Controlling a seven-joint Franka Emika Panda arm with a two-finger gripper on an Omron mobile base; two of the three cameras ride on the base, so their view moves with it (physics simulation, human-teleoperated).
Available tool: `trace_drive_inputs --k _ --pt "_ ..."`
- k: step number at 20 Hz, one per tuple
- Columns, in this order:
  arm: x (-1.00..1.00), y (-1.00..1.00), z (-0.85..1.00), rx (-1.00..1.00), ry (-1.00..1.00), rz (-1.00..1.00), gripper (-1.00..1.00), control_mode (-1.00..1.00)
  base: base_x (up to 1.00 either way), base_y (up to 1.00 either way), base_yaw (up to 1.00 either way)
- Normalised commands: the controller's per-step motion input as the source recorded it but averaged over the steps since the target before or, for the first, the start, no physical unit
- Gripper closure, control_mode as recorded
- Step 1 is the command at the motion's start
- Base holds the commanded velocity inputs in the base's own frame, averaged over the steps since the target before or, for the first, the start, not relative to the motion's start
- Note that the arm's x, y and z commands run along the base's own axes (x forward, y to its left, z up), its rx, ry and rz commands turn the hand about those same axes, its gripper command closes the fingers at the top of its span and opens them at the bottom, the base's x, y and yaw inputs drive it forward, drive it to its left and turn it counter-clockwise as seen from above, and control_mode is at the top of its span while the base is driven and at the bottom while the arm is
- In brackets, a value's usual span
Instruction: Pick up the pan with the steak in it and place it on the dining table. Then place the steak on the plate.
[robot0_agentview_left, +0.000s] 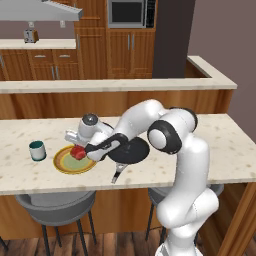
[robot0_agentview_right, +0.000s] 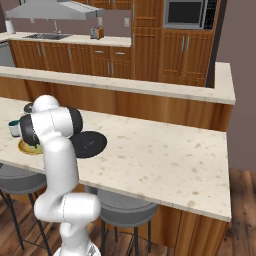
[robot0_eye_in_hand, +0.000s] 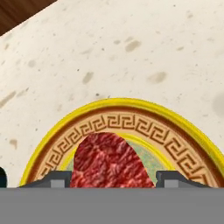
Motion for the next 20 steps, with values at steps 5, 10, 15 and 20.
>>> trace_drive_inputs --k 5,10,15,20 --pt "0.02 0.33 -0.13 0.0 0.0 -0.05 1.0 -1.0 0.0 0.0 0.0" --pt "0.02 0.38 -0.19 0.0 0.03 -0.05 1.0 -1.0 0.0 0.0 0.0" --pt "-0.1 0.2 -0.27 0.0 0.04 -0.01 1.0 -1.0 0.0 0.0 0.0" --pt "0.01 0.04 -0.02 0.0 0.0 0.0 1.0 -1.0 0.0 0.0 0.0"
